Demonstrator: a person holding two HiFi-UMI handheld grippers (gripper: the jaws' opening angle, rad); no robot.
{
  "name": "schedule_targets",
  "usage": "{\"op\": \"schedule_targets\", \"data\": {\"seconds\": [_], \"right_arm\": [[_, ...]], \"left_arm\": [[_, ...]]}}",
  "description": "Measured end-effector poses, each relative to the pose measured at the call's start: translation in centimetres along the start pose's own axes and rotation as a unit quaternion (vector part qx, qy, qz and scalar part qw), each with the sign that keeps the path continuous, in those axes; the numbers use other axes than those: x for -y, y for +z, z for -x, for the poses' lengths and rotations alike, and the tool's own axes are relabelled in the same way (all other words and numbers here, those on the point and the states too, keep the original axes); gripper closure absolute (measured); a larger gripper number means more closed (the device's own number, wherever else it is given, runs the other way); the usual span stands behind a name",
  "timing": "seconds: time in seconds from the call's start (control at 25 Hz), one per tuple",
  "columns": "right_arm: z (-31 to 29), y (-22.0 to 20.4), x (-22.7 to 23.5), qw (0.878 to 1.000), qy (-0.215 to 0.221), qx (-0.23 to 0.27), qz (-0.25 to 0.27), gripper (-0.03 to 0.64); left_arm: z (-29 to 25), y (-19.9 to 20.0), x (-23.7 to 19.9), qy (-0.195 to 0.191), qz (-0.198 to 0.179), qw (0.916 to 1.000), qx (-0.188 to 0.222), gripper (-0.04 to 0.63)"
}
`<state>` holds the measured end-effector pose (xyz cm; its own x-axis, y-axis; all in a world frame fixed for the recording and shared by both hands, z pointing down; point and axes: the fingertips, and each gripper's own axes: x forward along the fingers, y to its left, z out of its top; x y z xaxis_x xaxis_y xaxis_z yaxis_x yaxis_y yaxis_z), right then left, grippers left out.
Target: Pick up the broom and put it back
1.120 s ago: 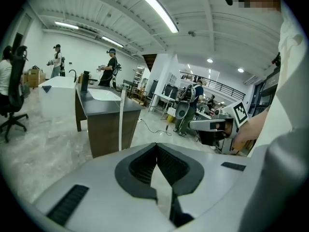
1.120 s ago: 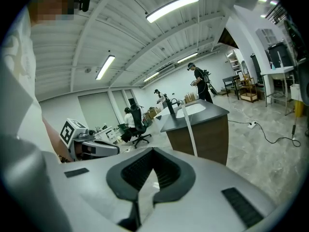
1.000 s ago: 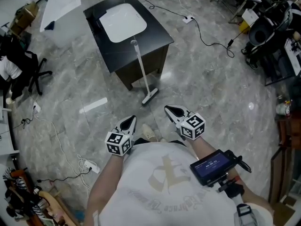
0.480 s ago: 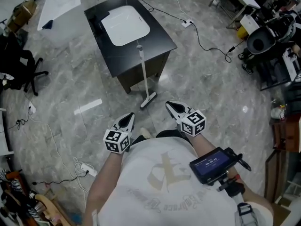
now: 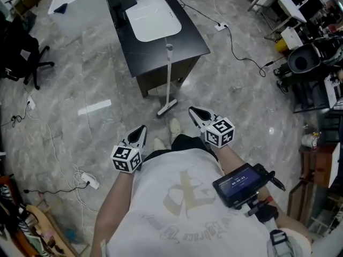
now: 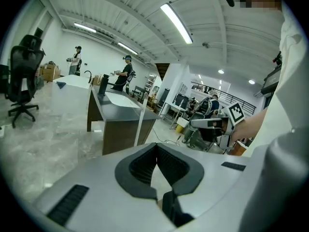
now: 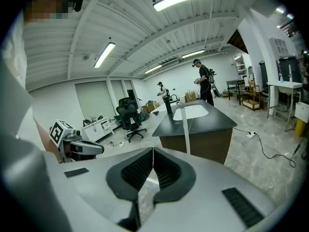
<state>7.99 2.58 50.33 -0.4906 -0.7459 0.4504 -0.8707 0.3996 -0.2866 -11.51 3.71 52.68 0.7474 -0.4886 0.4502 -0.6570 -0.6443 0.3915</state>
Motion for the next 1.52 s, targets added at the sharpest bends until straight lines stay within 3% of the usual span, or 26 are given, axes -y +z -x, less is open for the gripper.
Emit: {"op": "schedule_targets", "data": {"seconds": [0.52, 1.24, 1.52], "right_arm": [[-5.1, 1.0, 2.1, 0.999, 0.043, -0.029, 0.010, 0.598], [-12.8, 0.2, 8.5, 0.995, 0.054, -0.077, 0.028, 0.598], [-16.3, -0.8, 10.1, 0.993, 0.058, -0.094, 0.031, 0.598]], "left_arm": [[-1.7, 1.4, -2.0, 0.039, 0.021, 0.9990, 0.005, 0.583], [-6.2, 5.1, -4.5, 0.059, 0.025, 0.9979, -0.009, 0.583], [-6.2, 5.1, -6.7, 0.087, 0.041, 0.9951, -0.022, 0.583]]}}
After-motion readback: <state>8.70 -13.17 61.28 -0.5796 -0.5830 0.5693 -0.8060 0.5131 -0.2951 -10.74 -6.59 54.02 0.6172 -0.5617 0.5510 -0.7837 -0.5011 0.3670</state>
